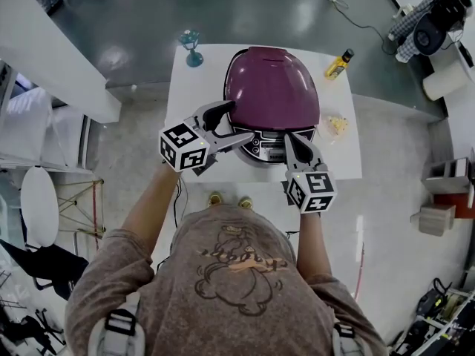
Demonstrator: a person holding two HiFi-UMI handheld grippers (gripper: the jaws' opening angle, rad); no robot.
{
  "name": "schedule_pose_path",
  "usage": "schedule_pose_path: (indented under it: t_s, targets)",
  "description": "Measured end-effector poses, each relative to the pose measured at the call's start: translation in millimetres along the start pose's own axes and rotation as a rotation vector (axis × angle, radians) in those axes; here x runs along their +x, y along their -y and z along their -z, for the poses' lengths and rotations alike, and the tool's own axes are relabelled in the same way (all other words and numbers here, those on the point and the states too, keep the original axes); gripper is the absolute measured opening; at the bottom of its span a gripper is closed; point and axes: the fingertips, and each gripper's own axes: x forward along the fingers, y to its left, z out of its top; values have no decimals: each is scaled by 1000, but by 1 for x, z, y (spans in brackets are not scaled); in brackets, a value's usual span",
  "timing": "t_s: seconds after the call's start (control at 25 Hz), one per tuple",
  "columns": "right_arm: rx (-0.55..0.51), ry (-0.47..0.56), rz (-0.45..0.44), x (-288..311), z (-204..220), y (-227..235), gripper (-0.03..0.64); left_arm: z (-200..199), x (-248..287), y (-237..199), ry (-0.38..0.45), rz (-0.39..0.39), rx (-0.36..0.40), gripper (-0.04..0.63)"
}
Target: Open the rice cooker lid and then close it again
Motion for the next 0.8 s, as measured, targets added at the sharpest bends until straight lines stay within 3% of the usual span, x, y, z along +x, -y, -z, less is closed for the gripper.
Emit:
schedule_pose_path:
  t_s: [0.8]
  targets:
    - [19, -9, -10, 0, 0, 1, 3, 9, 1, -3, 2, 5, -45, 393]
